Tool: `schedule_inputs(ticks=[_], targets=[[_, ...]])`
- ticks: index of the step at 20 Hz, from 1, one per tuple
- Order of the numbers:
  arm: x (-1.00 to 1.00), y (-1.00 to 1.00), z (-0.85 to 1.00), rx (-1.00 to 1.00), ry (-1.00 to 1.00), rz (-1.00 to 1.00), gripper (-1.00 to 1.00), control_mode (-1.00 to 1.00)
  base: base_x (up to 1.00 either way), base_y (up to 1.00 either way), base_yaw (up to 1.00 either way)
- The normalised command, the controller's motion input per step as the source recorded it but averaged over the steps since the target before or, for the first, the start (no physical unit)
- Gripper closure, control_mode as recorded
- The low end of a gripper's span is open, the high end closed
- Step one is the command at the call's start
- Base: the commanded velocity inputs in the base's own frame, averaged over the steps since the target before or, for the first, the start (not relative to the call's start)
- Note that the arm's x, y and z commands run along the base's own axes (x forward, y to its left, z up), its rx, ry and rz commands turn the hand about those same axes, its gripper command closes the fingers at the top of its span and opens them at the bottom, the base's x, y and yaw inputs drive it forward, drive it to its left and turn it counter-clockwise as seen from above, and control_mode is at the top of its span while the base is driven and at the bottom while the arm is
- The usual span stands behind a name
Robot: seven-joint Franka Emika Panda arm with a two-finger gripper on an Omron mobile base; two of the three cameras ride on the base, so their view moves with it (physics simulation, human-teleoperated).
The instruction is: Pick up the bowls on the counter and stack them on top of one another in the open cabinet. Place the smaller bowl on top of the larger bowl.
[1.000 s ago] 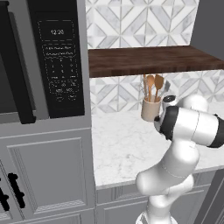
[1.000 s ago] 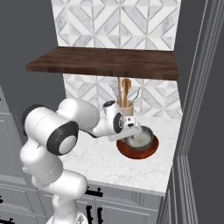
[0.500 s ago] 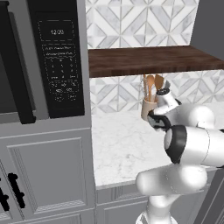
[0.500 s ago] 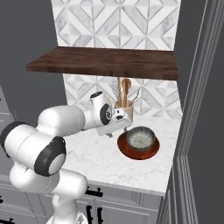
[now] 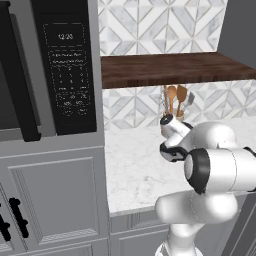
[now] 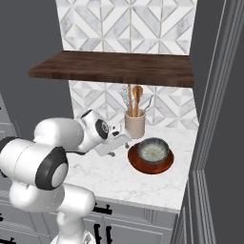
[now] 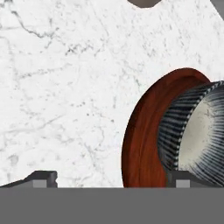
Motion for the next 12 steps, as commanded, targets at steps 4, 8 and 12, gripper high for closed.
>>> schedule_inputs(ticks=[4,8,12], targets=[[0.00,-0.37,-0.17,-0.03,-0.07,-0.08,-1.00,-1.00,0.00,0.00,0.00],[0.00,-0.48,-0.07,0.00,-0.13,-0.13,-1.00,-1.00,0.00,0.00,0.00],[0.00,-0.19,-0.16,0.00,-0.06,-0.06,-1.00,-1.00,0.00,0.00,0.00]])
